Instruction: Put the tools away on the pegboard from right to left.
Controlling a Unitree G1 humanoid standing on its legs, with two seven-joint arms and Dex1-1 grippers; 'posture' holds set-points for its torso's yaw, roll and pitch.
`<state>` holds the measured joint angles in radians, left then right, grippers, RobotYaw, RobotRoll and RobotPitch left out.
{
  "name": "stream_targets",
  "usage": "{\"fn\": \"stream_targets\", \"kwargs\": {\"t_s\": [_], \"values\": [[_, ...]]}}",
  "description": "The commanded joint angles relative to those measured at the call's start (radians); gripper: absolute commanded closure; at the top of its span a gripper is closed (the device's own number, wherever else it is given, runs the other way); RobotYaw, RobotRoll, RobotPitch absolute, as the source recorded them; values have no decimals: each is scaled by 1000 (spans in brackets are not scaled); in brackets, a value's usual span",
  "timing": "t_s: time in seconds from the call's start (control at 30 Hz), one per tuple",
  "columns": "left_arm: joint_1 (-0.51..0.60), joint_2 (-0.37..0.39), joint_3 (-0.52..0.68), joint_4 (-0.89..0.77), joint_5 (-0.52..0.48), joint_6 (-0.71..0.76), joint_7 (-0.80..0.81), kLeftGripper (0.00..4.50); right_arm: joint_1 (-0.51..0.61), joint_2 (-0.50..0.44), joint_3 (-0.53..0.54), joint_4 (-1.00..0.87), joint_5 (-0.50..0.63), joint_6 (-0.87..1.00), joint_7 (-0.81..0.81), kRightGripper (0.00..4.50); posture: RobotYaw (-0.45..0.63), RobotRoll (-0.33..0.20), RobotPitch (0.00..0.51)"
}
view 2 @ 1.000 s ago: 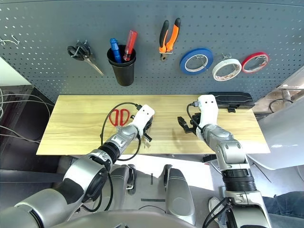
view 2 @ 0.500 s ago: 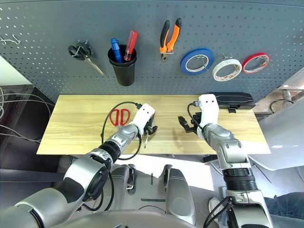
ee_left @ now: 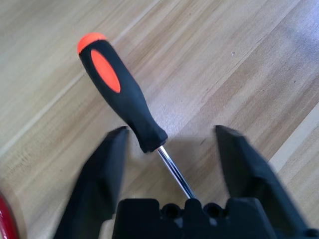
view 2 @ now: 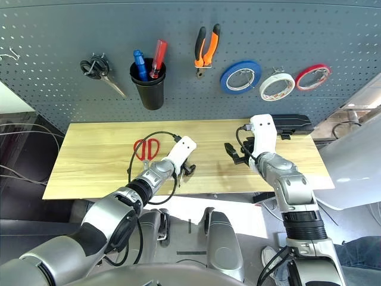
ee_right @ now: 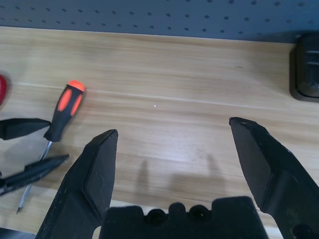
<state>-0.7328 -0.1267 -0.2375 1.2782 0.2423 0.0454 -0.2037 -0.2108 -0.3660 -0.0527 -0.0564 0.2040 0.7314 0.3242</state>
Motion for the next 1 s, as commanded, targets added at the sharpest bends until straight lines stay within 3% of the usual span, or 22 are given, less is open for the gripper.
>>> {"fn": "stream_targets", "kwargs": {"t_s": [0.03, 0.13, 0.67, 0.7, 1.0], "values": [[4, -46, -11, 31, 20, -2, 11, 2937, 15, 2, -5, -22, -1, 14, -7, 0, -124, 0, 120], [5, -40, -12, 30, 27, -6, 18, 3964, 13, 10, 1, -22, 0, 14, -9, 0, -117, 0, 123], [10, -31, 3, 32, 16, 19, 15, 3969, -4, 20, 5, 0, -6, 5, -4, 0, -105, 0, 137], [17, -39, 16, 34, 1, 43, 5, 3619, -7, 18, 6, -1, -6, 8, -3, 0, -119, 0, 168], [30, -51, 57, 22, -27, 98, -1, 336, -21, 22, 26, -12, -7, 33, 8, 0, -118, 0, 234]]}}
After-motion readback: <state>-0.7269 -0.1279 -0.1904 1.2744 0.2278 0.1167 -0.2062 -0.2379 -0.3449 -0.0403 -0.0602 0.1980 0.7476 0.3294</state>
